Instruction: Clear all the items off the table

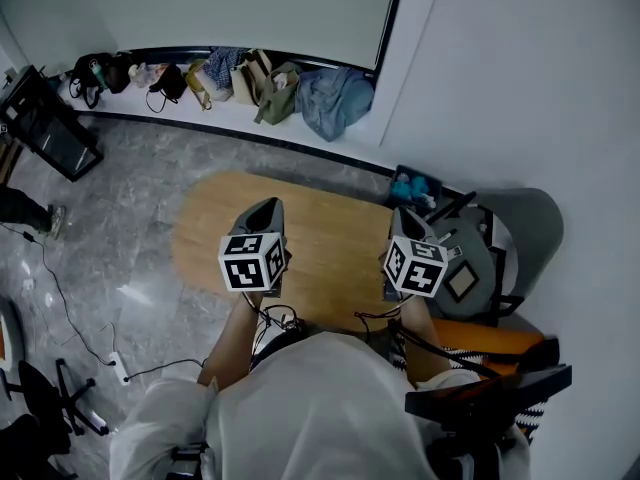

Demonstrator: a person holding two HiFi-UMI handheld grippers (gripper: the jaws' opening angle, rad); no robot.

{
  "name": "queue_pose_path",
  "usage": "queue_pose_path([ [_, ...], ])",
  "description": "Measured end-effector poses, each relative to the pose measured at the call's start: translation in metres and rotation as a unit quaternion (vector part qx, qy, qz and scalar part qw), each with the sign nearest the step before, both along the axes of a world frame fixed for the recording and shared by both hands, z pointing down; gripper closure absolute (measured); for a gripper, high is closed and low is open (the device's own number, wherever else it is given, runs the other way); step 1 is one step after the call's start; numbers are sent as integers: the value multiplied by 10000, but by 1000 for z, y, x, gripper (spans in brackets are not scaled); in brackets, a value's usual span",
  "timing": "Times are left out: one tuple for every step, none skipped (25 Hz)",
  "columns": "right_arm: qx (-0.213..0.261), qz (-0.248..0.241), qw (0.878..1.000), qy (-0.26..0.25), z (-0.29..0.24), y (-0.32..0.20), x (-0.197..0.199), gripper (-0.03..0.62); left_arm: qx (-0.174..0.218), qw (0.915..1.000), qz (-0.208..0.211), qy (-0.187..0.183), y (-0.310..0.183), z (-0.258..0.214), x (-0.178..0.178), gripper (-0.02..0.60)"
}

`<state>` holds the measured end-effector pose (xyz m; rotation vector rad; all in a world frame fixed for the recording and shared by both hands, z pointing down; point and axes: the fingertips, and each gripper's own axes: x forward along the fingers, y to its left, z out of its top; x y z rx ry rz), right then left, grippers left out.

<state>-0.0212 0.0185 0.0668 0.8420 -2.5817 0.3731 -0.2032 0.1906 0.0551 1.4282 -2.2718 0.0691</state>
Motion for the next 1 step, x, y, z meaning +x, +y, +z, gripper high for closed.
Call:
queue_pose_path([
  [-5,5,10000,10,0,-1,0,571,9,10000,15,9,-2,-1,0,574],
])
